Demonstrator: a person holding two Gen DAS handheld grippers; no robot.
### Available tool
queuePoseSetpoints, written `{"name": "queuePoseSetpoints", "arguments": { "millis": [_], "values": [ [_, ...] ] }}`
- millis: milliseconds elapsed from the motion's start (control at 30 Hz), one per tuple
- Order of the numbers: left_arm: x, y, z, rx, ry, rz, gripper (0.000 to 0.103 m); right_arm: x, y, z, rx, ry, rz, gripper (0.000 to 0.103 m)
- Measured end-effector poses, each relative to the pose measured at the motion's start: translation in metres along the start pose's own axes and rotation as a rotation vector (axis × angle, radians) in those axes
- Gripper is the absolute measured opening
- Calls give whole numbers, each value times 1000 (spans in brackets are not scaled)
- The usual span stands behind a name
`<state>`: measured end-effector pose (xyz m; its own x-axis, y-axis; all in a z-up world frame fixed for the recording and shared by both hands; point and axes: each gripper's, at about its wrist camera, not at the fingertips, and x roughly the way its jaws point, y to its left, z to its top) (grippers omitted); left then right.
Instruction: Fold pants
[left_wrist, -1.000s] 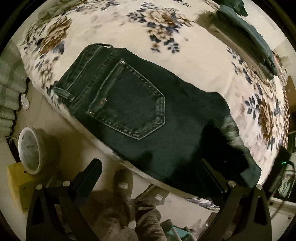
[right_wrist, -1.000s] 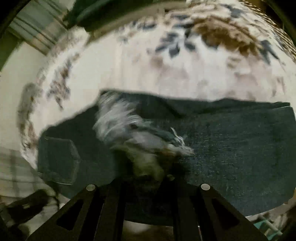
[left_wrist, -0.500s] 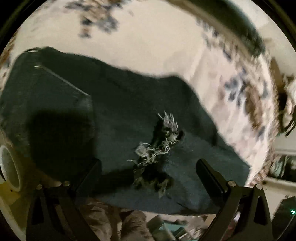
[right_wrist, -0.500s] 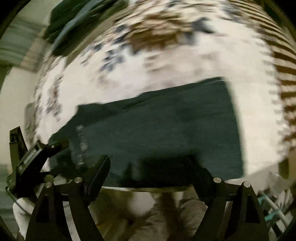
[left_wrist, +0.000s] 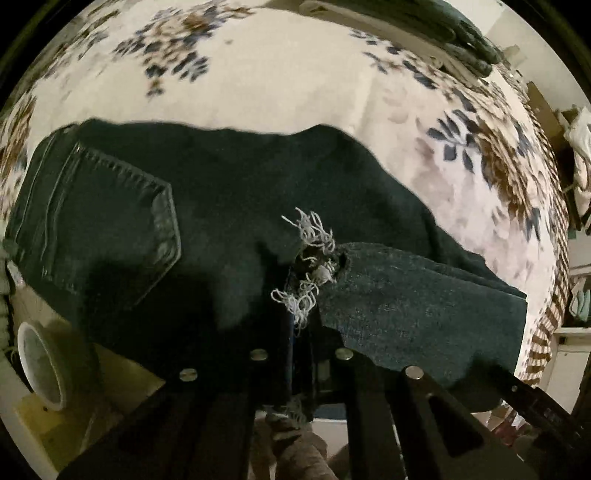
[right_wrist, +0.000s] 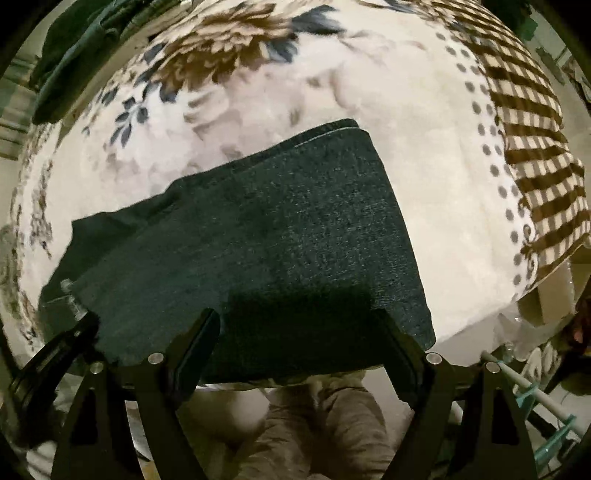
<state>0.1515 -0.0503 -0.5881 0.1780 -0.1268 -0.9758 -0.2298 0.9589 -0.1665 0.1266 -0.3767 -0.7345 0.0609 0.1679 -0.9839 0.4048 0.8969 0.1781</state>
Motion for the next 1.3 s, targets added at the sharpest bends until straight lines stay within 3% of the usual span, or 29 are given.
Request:
{"name": "queuePoseSetpoints", "arguments": {
  "millis": [267, 367, 433, 500, 600, 700, 867, 1000, 1133, 1300],
  "values": [
    [31, 20, 13, -116, 82, -54, 9, 19, 13, 10, -45, 39, -112, 85],
    [18, 31, 17, -156, 80, -89, 32, 18, 15, 13, -40, 43, -109, 85],
    [-4, 48, 17, -194, 29, -133, 53, 16, 19, 12, -46, 46, -88, 85],
    [-23, 68, 15, -243, -9, -178, 64, 11, 21, 13, -47, 56, -69, 85],
    [-49, 124, 3, -391, -89, -207, 65, 7, 30, 14, -62, 68, -56, 85],
    [-56, 203, -17, -635, -166, -218, 65, 4, 45, 20, -94, 73, -48, 85],
    [-18, 262, -26, -855, -204, -216, 65, 0, 78, 29, -158, 67, -49, 85],
    [-3, 281, -6, -885, -264, -276, 65, 1, 101, 32, -180, 47, -50, 85],
    [6, 280, 7, -886, -257, -254, 67, 8, 114, 31, -176, 41, -75, 85],
    [5, 285, -1, -915, -287, -308, 65, 13, 125, 23, -160, 45, -94, 85]
  ]
}}
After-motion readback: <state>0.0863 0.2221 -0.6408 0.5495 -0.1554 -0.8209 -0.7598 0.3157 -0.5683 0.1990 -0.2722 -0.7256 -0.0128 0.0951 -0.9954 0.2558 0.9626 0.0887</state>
